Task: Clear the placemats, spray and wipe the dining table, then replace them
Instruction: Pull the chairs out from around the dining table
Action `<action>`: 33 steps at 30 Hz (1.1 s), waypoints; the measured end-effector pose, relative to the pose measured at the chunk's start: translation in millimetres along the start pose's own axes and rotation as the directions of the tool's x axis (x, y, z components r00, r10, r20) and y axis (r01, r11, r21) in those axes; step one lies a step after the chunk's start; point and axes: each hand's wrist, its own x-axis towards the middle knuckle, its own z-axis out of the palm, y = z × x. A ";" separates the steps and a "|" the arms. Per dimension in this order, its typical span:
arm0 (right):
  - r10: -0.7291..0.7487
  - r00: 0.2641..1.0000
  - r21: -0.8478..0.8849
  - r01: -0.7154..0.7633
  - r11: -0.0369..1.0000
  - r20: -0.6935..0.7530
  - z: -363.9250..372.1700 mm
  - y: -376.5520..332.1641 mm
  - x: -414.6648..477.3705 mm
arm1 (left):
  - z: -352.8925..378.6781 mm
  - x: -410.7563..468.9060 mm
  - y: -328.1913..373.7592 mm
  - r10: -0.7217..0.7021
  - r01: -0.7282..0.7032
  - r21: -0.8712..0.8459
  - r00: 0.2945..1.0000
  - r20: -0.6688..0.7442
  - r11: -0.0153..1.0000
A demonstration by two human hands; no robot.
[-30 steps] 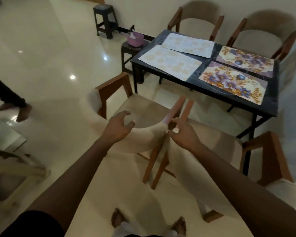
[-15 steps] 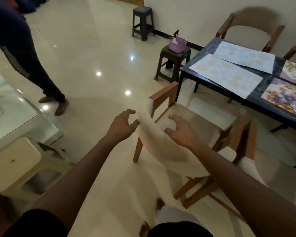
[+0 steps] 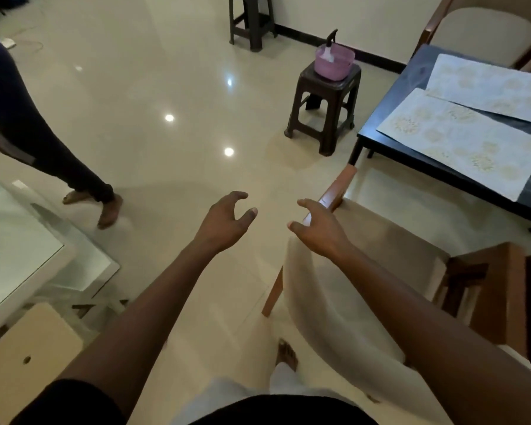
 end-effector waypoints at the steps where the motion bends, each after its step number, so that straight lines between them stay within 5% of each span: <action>1: 0.012 1.000 -0.001 -0.012 1.000 -0.002 3.0 -6.2 14.1 | -5.3 16.0 -3.5 0.001 -0.001 -0.001 1.000 0.008 1.000; 20: 0.190 0.968 0.090 -0.176 0.980 -0.167 53.4 -178.9 330.9 | -169.2 396.5 -94.5 0.138 -0.132 -0.053 0.981 0.137 0.990; 33: 0.155 0.969 0.077 -0.142 0.987 -0.194 -29.1 -235.1 589.2 | -224.4 659.4 -48.0 0.179 -0.170 -0.098 0.980 0.092 0.981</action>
